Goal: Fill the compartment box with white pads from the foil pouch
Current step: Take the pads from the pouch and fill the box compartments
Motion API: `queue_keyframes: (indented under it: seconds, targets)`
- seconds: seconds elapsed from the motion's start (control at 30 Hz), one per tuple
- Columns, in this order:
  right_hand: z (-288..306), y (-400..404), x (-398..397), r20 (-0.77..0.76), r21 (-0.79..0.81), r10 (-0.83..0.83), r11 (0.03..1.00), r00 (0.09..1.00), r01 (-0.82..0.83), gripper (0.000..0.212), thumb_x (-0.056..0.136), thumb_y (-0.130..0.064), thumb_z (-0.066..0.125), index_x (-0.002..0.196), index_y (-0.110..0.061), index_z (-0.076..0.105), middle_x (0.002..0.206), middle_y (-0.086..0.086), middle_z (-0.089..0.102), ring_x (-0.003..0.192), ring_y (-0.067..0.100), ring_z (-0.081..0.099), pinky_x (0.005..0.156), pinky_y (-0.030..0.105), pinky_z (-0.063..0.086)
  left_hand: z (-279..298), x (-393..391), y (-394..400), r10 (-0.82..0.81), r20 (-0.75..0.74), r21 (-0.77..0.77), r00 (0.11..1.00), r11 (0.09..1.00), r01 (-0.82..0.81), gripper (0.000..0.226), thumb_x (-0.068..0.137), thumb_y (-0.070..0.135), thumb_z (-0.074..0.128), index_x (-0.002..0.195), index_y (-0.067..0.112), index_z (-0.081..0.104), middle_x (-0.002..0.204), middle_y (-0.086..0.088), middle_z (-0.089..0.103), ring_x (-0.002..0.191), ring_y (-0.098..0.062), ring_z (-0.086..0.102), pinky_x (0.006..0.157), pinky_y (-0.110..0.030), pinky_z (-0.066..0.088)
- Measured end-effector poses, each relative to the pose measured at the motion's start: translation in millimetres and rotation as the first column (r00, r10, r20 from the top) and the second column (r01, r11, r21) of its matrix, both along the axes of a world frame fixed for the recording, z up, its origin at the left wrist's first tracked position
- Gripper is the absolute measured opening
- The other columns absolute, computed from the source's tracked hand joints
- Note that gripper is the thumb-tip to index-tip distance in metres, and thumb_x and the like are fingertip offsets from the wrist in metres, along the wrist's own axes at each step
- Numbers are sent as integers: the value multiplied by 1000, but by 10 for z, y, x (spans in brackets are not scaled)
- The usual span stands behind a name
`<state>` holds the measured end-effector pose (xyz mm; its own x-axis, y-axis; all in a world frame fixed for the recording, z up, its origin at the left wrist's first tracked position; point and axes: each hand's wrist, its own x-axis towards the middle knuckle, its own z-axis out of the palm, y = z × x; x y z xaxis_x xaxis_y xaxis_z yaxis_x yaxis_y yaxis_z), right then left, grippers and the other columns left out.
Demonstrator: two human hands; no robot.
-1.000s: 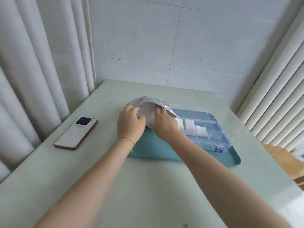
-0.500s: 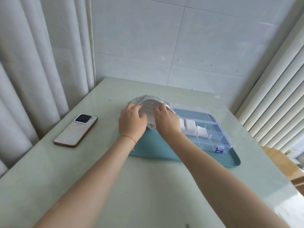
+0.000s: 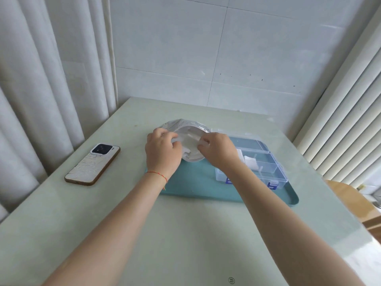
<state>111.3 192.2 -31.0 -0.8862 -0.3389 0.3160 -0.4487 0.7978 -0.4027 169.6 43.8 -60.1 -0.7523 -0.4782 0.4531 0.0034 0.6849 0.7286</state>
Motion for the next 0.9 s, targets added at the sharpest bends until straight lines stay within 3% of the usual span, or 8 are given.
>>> queue_keyframes:
  seconds: [0.13, 0.23, 0.37, 0.47, 0.63, 0.73, 0.83, 0.9]
  targets:
    - [152, 253, 46, 198, -247, 98, 968, 975, -47, 23, 83, -20, 67, 81, 2, 63, 64, 5, 43, 55, 14, 32, 48, 26, 26, 118, 72, 115, -89, -121, 156, 989, 982, 107, 14, 89, 16, 58, 89, 17, 71, 97, 2, 56, 92, -19, 56, 86, -28, 44]
    - [233, 467, 124, 400, -480, 247, 877, 883, -28, 23, 83, -20, 75, 81, 1, 65, 58, -1, 37, 50, 14, 27, 45, 22, 23, 186, 120, 226, -193, -153, 250, 969, 941, 226, 12, 87, 30, 63, 80, 24, 71, 86, 6, 66, 77, -7, 58, 73, -18, 44]
    - [209, 660, 177, 468, -613, 379, 790, 799, -16, 27, 84, -16, 75, 89, 8, 65, 58, 1, 34, 47, 13, 23, 43, 21, 20, 205, 68, 419, -355, -139, 650, 924, 672, 356, 14, 89, 26, 68, 81, 18, 75, 73, -1, 66, 67, -13, 58, 57, -21, 48]
    - [138, 796, 134, 464, -646, 354, 762, 812, 37, 33, 85, -16, 74, 97, 14, 64, 69, 8, 37, 47, 12, 23, 42, 21, 20, 149, -18, 530, -334, -121, 772, 935, 560, 300, 13, 91, 19, 68, 97, 9, 74, 78, -6, 68, 66, -16, 60, 50, -20, 46]
    - [17, 929, 119, 452, -684, 294, 720, 842, 115, 28, 88, -18, 70, 98, 8, 69, 73, 13, 50, 45, 12, 23, 41, 20, 21, 82, -57, 667, -329, -126, 798, 936, 527, 293, 11, 93, 14, 64, 85, 10, 70, 76, -5, 69, 61, -15, 64, 49, -22, 49]
    - [-65, 930, 148, 456, -700, 248, 693, 855, 172, 29, 89, -17, 70, 97, 11, 66, 63, 6, 51, 43, 12, 25, 42, 20, 22, 27, -69, 685, -289, -119, 812, 950, 523, 261, 18, 94, 12, 60, 78, 10, 66, 75, -8, 67, 64, -19, 65, 50, -24, 52]
    - [-123, 965, 164, 442, -709, 209, 677, 873, 197, 24, 92, -15, 65, 94, 8, 66, 59, 3, 45, 44, 12, 31, 46, 21, 26, -83, -95, 631, -281, -84, 794, 956, 561, 235, 18, 93, 12, 60, 76, 6, 63, 83, -16, 64, 75, -29, 64, 50, -26, 53]
    - [-95, 1025, 187, 408, -682, 198, 715, 891, 154, 17, 94, -16, 60, 88, -3, 68, 64, 3, 52, 49, 12, 39, 51, 21, 32, -131, -92, 588, -322, -16, 748, 947, 624, 225, 17, 91, 12, 60, 82, -2, 63, 84, -17, 60, 75, -29, 60, 49, -27, 54]
